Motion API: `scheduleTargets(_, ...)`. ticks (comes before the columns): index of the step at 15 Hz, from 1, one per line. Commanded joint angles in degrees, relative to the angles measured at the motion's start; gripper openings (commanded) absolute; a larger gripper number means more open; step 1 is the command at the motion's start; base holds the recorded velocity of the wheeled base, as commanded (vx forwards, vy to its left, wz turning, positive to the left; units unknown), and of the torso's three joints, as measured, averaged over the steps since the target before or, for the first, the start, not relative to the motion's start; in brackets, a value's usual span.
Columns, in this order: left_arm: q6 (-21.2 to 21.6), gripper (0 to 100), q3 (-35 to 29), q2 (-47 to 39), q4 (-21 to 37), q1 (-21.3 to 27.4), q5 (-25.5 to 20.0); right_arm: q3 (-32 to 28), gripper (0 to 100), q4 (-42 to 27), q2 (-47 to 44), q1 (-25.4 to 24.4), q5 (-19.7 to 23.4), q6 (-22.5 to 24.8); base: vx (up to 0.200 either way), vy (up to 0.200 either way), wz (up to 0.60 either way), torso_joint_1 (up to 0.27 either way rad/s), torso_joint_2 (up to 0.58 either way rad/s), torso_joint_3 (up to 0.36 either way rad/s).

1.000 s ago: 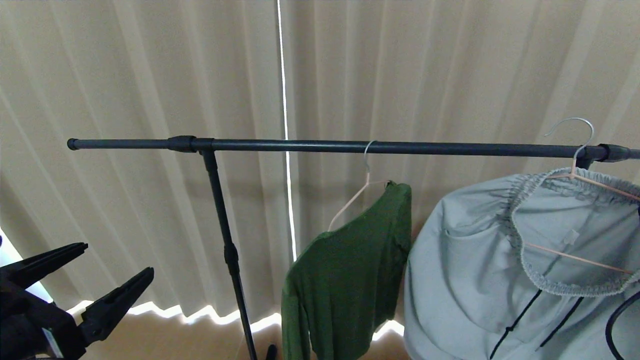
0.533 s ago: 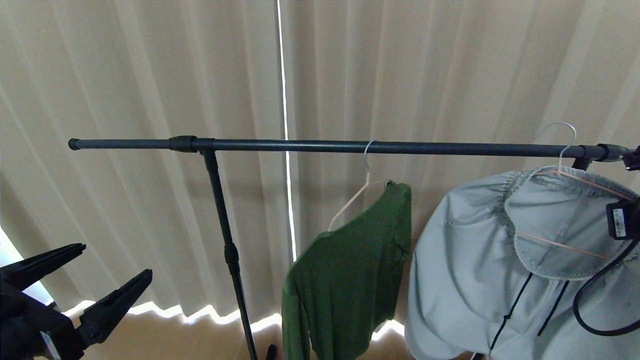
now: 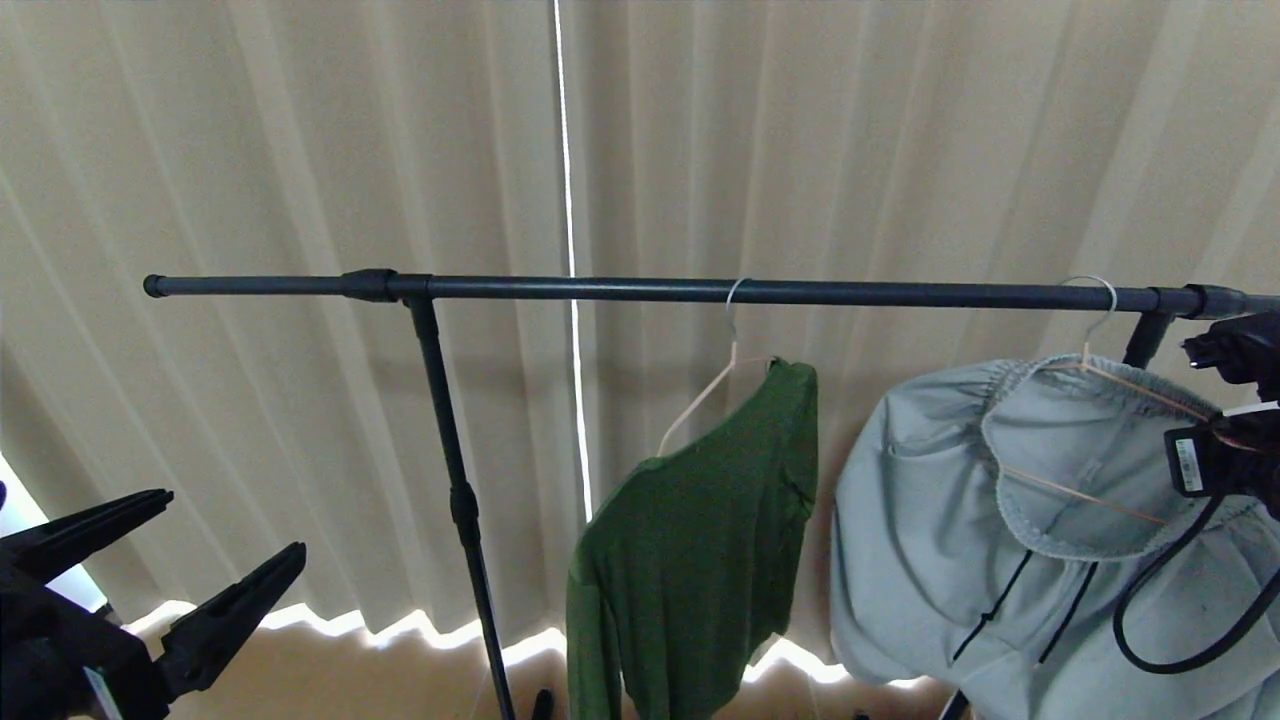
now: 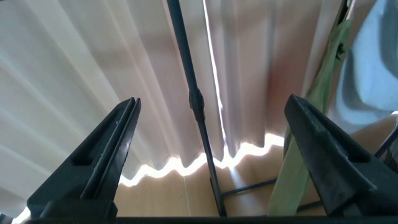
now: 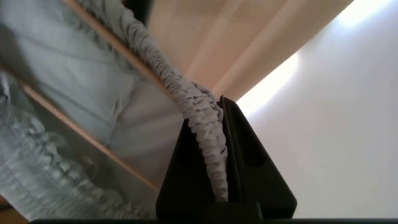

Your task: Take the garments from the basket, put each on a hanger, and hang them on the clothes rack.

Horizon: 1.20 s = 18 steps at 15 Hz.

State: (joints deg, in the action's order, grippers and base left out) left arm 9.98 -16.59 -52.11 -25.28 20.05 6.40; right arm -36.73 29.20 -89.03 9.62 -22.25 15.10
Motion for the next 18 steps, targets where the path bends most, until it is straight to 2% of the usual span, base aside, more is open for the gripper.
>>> scheduleTargets(1, -0.05, 100, 0.07, -0.09, -0.03, 0.07, 0.02, 1.31, 0, 0.07, 0.26, -1.88, 0.28, -0.07, 0.000, 0.000, 0.00, 0.000, 0.00, 0.000)
scheduleTargets(6, -0.05, 100, 0.16, 0.35, -0.03, 0.07, 0.02, 2.63, 0, 0.07, 1.23, -5.22, 0.28, 0.01, 0.000, 0.000, 0.00, 0.000, 0.00, 0.000)
scheduleTargets(7, 0.39, 100, 0.16, 0.44, -0.03, 0.07, 0.02, 2.89, 100, 0.07, 1.66, -5.66, 0.28, 0.01, 0.000, 0.000, 0.00, 0.000, 0.00, 0.000)
scheduleTargets(11, 0.47, 100, 0.33, 0.61, -0.03, -0.01, -0.07, 5.62, 100, 0.86, 4.56, -8.48, 1.95, -0.34, 0.000, 0.000, 0.00, 0.000, 0.00, 0.000)
scheduleTargets(15, 0.56, 100, 0.51, 0.70, -0.03, 0.07, -0.07, 8.52, 100, 2.09, 8.34, -9.35, 11.96, -0.25, 0.000, 0.000, 0.00, 0.000, 0.00, 0.000)
scheduleTargets(18, 0.56, 100, 0.42, 1.31, -0.03, -0.01, -0.07, 10.71, 100, 3.24, 11.51, -9.35, 15.66, -0.51, 0.000, 0.000, 0.00, 0.000, 0.00, 0.000)
